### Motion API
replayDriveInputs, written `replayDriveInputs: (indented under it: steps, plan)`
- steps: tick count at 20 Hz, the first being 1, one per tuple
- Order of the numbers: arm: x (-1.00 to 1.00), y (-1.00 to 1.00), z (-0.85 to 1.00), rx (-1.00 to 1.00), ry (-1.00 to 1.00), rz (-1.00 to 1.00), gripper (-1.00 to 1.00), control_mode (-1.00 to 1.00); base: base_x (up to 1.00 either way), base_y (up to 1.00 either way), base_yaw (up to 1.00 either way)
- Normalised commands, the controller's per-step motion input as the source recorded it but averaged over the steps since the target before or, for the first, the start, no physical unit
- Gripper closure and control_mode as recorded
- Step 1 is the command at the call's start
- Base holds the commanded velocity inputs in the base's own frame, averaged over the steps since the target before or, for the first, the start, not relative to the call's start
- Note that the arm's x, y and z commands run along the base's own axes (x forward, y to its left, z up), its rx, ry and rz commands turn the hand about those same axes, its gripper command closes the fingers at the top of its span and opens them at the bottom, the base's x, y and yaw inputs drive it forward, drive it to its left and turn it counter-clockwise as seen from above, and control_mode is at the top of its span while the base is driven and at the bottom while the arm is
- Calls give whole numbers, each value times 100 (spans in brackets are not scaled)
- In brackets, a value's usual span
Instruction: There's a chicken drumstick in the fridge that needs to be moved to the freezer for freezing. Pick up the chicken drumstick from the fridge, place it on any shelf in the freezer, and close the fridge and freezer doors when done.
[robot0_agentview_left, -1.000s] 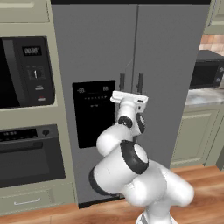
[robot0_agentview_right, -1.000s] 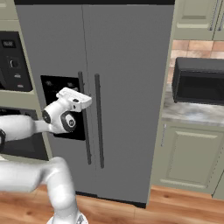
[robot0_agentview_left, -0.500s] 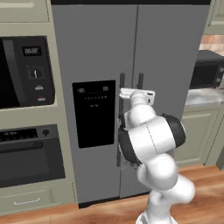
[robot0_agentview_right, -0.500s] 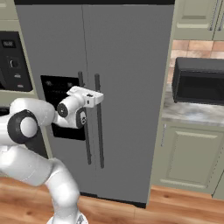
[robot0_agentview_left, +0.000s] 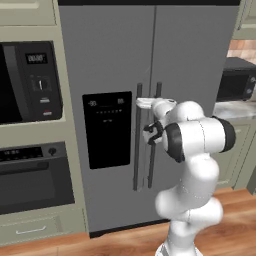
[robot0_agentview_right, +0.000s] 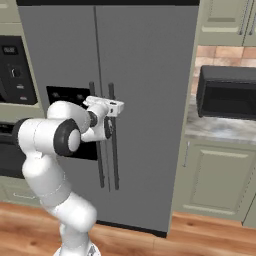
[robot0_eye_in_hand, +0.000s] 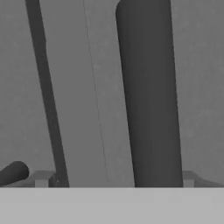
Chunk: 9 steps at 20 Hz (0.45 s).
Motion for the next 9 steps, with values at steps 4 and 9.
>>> replayDriveInputs:
  steps: [4,9]
  plan:
    - [100,30,-42,11,20,42,-100,-100,0,0,0]
    - [78,88,-45,-1,-2,14,-100,-100,0,0,0]
